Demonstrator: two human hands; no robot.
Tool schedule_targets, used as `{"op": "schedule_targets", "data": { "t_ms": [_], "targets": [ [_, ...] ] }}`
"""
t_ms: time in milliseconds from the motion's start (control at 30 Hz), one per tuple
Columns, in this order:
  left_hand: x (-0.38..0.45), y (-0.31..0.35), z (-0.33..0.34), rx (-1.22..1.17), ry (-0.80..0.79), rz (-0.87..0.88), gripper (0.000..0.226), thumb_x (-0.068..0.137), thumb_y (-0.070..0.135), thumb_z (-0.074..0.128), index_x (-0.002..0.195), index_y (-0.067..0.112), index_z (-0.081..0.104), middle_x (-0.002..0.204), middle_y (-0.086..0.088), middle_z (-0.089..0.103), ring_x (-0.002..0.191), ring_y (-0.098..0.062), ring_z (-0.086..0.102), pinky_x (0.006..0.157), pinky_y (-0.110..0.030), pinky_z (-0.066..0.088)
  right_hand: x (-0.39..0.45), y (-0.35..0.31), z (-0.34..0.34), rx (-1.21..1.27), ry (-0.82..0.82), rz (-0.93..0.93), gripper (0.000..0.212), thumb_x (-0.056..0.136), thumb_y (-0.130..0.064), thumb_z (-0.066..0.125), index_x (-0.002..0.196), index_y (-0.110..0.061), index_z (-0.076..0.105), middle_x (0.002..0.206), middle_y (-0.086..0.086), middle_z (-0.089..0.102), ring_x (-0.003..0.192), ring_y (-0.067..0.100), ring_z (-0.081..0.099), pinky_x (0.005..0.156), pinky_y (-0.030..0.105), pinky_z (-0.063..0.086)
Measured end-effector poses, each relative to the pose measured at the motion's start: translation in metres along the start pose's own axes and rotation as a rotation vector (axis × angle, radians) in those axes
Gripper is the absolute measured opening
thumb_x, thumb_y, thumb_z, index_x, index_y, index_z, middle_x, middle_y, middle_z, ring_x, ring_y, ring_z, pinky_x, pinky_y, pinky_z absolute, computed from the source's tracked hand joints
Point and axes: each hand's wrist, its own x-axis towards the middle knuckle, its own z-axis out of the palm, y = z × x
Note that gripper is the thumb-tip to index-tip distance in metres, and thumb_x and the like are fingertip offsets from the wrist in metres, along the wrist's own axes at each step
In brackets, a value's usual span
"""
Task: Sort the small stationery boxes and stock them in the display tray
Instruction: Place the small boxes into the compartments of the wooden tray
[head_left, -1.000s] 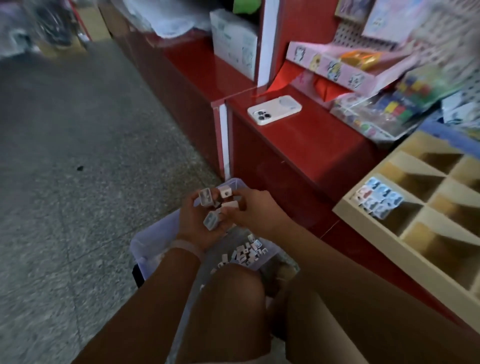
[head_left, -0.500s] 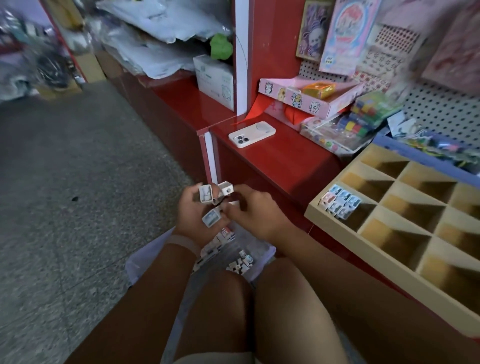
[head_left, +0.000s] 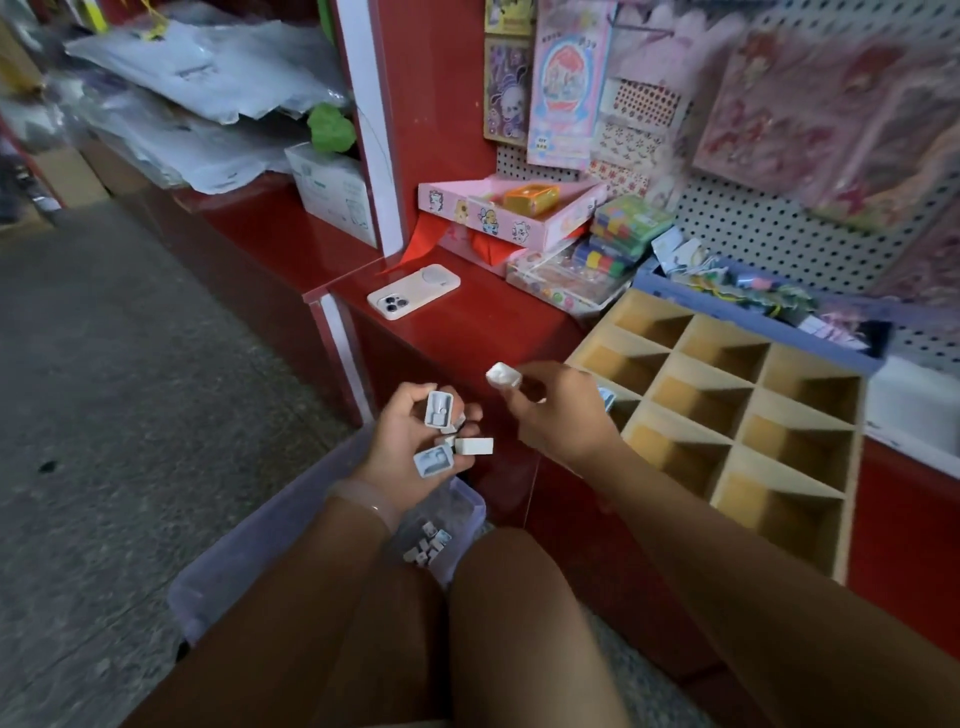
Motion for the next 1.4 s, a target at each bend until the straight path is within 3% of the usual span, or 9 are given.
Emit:
{"op": "schedule_targets", "data": {
  "t_ms": [67,133,300,467,633,1167,1300,1400],
  "targets": [
    [0.010,-0.004,0.016,-0.153,-0.022,-0.151,0.041,0.091,0.029,0.038,0.056,0.013,0.053,0.071,-0.007,0.058,0.064,-0.014,0.045,0.060,-0.026,0.027,-0.002,0.027,-0.023,-0.027,0.020,0.109,0.016,0.088,-0.021,0.062,0.095,-0.008,0.069,0.078,0.007,0.067,0.074,0.019,0.059,0.064,0.023,0.035],
    [0.020,-0.007,0.030,-0.123,-0.003,-0.198,0.038,0.091,0.032,0.038,0.061,0.013,0.049,0.067,-0.005,0.056,0.062,-0.013,0.043,0.058,-0.025,0.024,-0.008,0.054,-0.042,-0.066,0.044,0.230,0.027,0.086,-0.018,0.062,0.111,-0.009,0.066,0.093,0.010,0.069,0.088,0.024,0.063,0.071,0.023,0.039],
    [0.043,-0.016,0.057,-0.102,0.029,-0.197,0.039,0.089,0.037,0.041,0.058,0.014,0.048,0.062,-0.002,0.053,0.054,-0.013,0.046,0.050,-0.020,0.033,-0.021,0.088,-0.055,-0.179,0.009,0.377,0.032,0.090,-0.041,0.057,0.094,-0.011,0.066,0.081,0.003,0.062,0.079,0.022,0.060,0.063,0.029,0.041],
    [0.055,-0.020,0.062,-0.096,0.037,-0.207,0.037,0.089,0.038,0.041,0.061,0.015,0.047,0.064,-0.001,0.051,0.056,-0.012,0.047,0.049,-0.019,0.034,-0.018,0.082,-0.033,-0.419,-0.068,0.231,0.032,0.091,-0.043,0.052,0.100,-0.014,0.064,0.100,0.004,0.063,0.091,0.020,0.060,0.066,0.029,0.045],
    [0.060,-0.021,0.052,-0.118,0.069,-0.210,0.038,0.091,0.036,0.041,0.061,0.014,0.048,0.061,-0.002,0.054,0.061,-0.013,0.047,0.058,-0.025,0.029,-0.005,0.077,-0.018,-0.511,-0.084,0.073,0.033,0.091,-0.042,0.052,0.099,-0.011,0.061,0.105,0.007,0.060,0.102,0.023,0.053,0.065,0.027,0.032],
    [0.056,-0.019,0.050,-0.131,-0.014,-0.204,0.039,0.092,0.036,0.039,0.062,0.013,0.047,0.070,-0.005,0.054,0.063,-0.014,0.045,0.057,-0.024,0.029,0.003,0.074,-0.014,-0.616,-0.162,0.151,0.036,0.092,-0.048,0.050,0.096,-0.014,0.061,0.101,0.005,0.063,0.094,0.021,0.059,0.064,0.027,0.036],
    [0.051,-0.017,0.053,-0.037,-0.035,-0.163,0.041,0.094,0.041,0.045,0.065,0.015,0.057,0.066,-0.001,0.057,0.061,-0.011,0.048,0.061,-0.024,0.030,0.004,0.073,-0.015,-0.626,-0.174,0.160,0.039,0.090,-0.051,0.050,0.095,-0.013,0.060,0.099,0.005,0.063,0.093,0.022,0.059,0.064,0.027,0.036],
    [0.046,-0.015,0.053,0.090,-0.064,-0.118,0.037,0.095,0.045,0.044,0.079,0.014,0.058,0.060,0.005,0.060,0.053,-0.004,0.053,0.056,-0.019,0.036,0.003,0.076,-0.019,-0.561,-0.178,0.166,0.035,0.088,-0.051,0.054,0.086,-0.016,0.057,0.096,0.004,0.063,0.087,0.020,0.058,0.062,0.027,0.036]
  ]
}}
